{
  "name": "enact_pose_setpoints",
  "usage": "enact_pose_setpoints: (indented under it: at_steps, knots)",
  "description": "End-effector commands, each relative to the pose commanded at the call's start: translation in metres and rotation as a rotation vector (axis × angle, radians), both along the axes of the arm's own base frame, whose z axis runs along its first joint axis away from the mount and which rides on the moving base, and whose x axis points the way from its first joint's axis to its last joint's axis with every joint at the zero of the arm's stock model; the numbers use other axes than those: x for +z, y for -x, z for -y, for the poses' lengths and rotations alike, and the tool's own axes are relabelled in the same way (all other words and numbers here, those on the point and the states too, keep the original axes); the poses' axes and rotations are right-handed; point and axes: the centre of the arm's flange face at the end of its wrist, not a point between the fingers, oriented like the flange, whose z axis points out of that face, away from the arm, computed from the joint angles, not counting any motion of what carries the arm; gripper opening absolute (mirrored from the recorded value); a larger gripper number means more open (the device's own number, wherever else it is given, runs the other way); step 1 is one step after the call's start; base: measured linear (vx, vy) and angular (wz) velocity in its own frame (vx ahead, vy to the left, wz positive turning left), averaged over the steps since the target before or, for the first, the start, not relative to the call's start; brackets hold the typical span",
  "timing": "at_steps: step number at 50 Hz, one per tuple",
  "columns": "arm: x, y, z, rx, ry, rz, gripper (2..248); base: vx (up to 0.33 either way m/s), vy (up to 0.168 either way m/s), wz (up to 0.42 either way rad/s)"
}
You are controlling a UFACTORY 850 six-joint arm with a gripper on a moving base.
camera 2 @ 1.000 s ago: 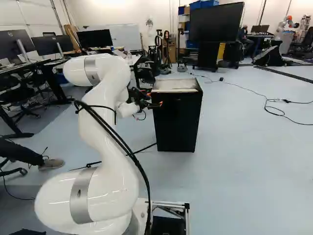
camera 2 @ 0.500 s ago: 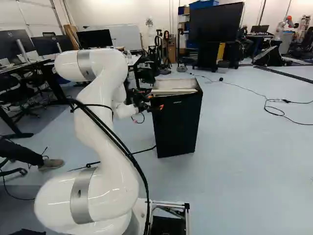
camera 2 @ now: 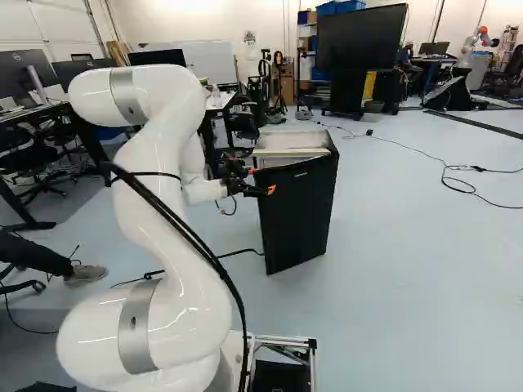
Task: Open the fridge door
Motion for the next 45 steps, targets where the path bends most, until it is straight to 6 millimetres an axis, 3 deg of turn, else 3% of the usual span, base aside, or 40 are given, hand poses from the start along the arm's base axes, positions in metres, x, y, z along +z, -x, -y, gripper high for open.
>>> enact_pose_setpoints:
  at_steps: [45]
  knots:
    - [0.017,0.122,0.015,-0.181,0.143,-0.050,247,0.000,0.000,0.000]
